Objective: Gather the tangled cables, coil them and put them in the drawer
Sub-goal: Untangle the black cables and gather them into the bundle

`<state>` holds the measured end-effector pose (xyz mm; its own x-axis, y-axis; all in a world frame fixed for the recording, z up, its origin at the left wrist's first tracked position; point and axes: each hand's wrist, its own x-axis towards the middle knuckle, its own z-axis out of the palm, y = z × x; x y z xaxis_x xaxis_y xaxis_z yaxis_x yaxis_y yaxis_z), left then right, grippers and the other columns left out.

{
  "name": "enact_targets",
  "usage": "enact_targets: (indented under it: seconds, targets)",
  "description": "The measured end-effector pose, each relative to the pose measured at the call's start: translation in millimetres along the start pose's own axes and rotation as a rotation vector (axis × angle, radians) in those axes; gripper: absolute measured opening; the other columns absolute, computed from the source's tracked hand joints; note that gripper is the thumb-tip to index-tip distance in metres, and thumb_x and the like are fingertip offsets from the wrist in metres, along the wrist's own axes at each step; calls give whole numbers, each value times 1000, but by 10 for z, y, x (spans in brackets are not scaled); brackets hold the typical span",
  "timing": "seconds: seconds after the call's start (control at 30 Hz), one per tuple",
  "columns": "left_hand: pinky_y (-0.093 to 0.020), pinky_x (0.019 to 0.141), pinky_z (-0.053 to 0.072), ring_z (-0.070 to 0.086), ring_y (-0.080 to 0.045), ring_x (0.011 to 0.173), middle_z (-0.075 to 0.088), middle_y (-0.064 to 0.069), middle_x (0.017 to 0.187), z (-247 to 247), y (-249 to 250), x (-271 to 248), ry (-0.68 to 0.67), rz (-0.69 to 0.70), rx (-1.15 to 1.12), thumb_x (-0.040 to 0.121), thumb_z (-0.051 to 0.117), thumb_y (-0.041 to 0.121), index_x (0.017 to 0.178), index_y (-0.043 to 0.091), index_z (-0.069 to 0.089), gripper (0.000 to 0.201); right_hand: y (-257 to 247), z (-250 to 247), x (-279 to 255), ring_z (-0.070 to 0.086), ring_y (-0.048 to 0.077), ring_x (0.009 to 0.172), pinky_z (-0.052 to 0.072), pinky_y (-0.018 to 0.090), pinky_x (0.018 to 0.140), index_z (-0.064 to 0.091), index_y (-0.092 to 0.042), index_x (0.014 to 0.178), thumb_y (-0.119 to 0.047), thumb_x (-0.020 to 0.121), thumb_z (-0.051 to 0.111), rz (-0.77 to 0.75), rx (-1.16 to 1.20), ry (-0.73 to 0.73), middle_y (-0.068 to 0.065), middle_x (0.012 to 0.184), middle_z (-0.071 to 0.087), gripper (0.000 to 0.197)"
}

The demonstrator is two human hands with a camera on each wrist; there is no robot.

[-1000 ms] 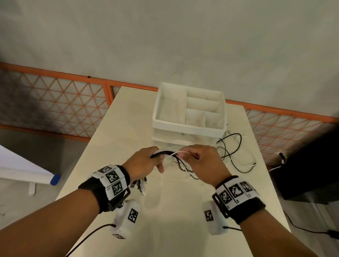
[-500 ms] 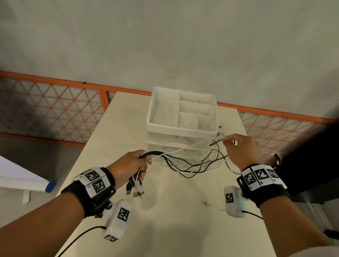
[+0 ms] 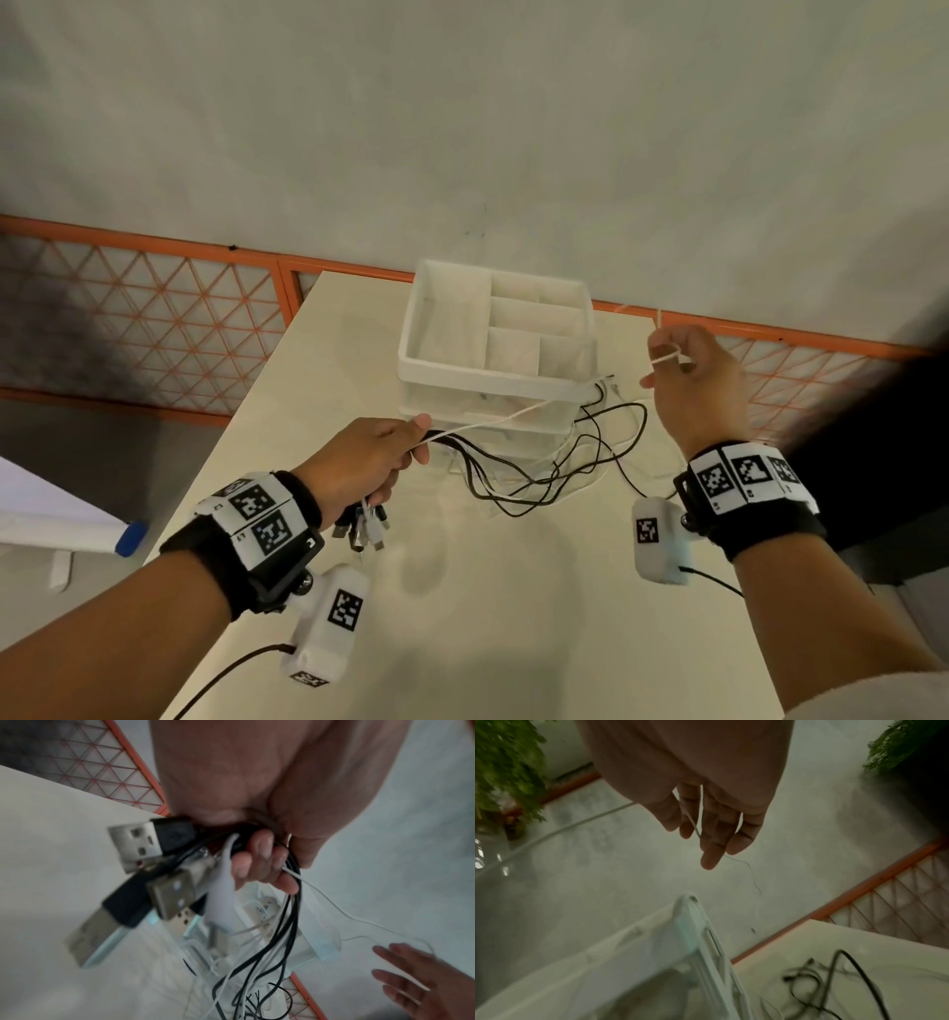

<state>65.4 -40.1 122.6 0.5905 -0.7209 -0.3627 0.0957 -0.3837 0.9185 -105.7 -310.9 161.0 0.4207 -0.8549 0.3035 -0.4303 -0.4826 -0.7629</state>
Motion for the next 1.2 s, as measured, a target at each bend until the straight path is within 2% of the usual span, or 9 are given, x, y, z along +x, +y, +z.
enact_targets:
  seconds: [0.2, 0.33, 0.43, 0.57, 0.67, 0.9, 1.0, 1.1, 1.2]
  targets:
    - [-25, 49, 27, 26, -11, 47, 32, 7, 54, 56, 99, -25, 17, 43, 52, 100, 50, 37, 92, 3, 71, 40, 445, 154, -447, 56, 29, 126, 45, 35, 104, 46, -25, 147, -12, 86, 60, 195, -478, -581, 8, 149, 50, 65]
    - [-20, 47, 31, 33, -7, 43, 45, 16, 41, 178, 224, -50, -58, 104, 212, 100, 51, 33, 95, 8, 73, 34, 20, 237, -746, 58, 10, 120, 44, 17, 95, 54, -33, 139, -15, 83, 73, -66, -126, -602, -10, 136, 59, 62]
    - [-20, 48, 34, 40, -4, 42, 47, 15, 43, 316, 354, -97, -219, 172, 356, 96, 59, 27, 90, 15, 72, 19, -433, 349, -958, 59, -4, 113, 41, 3, 91, 44, -42, 144, -16, 77, 79, -250, 72, -788, -18, 125, 65, 80]
    - [-24, 55, 41, 50, -9, 53, 62, 6, 62, 329, 404, -136, -305, 192, 431, 91, 60, 20, 96, 20, 69, 10, -536, 451, -1000, 67, 1, 69, 53, 20, 61, 68, -32, 118, -7, 77, 74, -226, 99, -729, -7, 88, 75, 48]
    - [-20, 59, 44, 54, -3, 58, 62, 12, 71, 224, 297, -135, -233, 232, 511, 95, 56, 22, 100, 30, 62, 11, -473, 393, -944, 70, 12, 66, 61, 37, 68, 73, -34, 99, -6, 78, 72, -34, 128, -585, -5, 84, 76, 35]
    - [-25, 73, 48, 59, -7, 73, 63, 3, 94, 235, 154, -159, -255, 276, 718, 102, 45, 20, 103, 18, 60, 15, -583, 455, -1071, 66, 1, 70, 54, 20, 64, 66, -38, 117, -15, 85, 68, -247, 6, -900, -24, 79, 69, 40]
    - [-12, 64, 46, 58, 2, 69, 65, 10, 91, 178, 222, -151, -168, 270, 484, 95, 61, 22, 119, 20, 64, 24, -543, 462, -1059, 62, -7, 71, 45, 12, 74, 65, -36, 128, -15, 89, 72, -118, 254, -856, -29, 78, 69, 45]
    - [-30, 74, 53, 65, -14, 82, 69, -4, 96, 124, 257, -160, -157, 121, -170, 82, 74, 33, 121, 13, 65, 45, -557, 402, -1049, 57, 8, 62, 46, 22, 63, 72, -30, 120, -17, 93, 69, -27, 460, -777, 10, 85, 76, 30]
    - [-39, 73, 57, 66, -26, 84, 68, -14, 97, 165, 280, -181, -223, -32, -541, 87, 60, 52, 122, 3, 64, 60, -559, 377, -1064, 60, 19, 49, 52, 28, 51, 74, -35, 114, -19, 95, 66, -50, 489, -709, 3, 66, 72, 25]
